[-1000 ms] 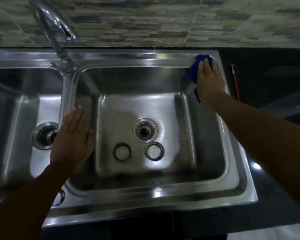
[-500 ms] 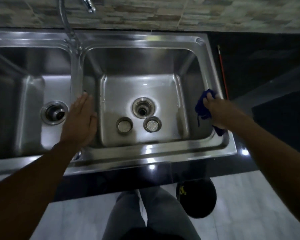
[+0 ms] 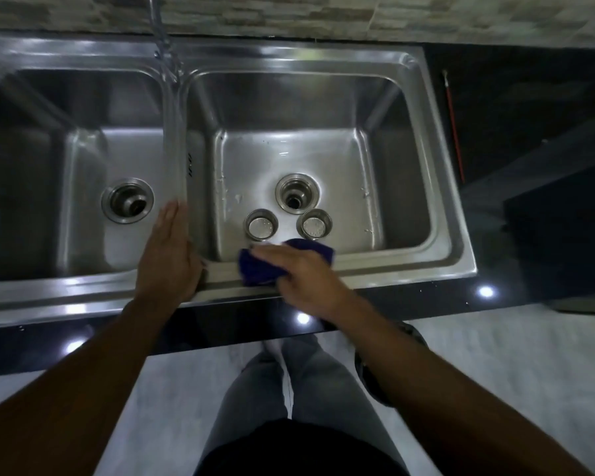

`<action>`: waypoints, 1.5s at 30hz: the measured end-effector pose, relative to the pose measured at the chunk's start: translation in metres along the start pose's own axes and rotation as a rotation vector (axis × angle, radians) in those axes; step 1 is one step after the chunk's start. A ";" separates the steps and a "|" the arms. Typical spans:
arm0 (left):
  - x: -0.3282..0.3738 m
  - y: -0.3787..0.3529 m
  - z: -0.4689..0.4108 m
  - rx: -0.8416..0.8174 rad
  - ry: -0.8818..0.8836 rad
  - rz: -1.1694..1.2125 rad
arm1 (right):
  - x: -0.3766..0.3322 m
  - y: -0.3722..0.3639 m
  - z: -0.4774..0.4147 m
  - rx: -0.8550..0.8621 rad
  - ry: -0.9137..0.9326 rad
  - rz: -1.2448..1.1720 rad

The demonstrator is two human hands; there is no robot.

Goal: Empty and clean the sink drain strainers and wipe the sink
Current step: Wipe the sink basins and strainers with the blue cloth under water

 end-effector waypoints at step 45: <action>-0.005 0.026 -0.169 0.166 0.023 0.100 | 0.049 0.026 -0.217 -0.025 0.089 0.231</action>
Point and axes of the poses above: each hand's wrist, its own z-axis away from the middle knuckle, its own y-axis out of the back of the hand, x = y × z, the point moved 6 cm from there along -z, towards the middle knuckle, and after that the axes turned 5 degrees about z, right-handed, at the moved point
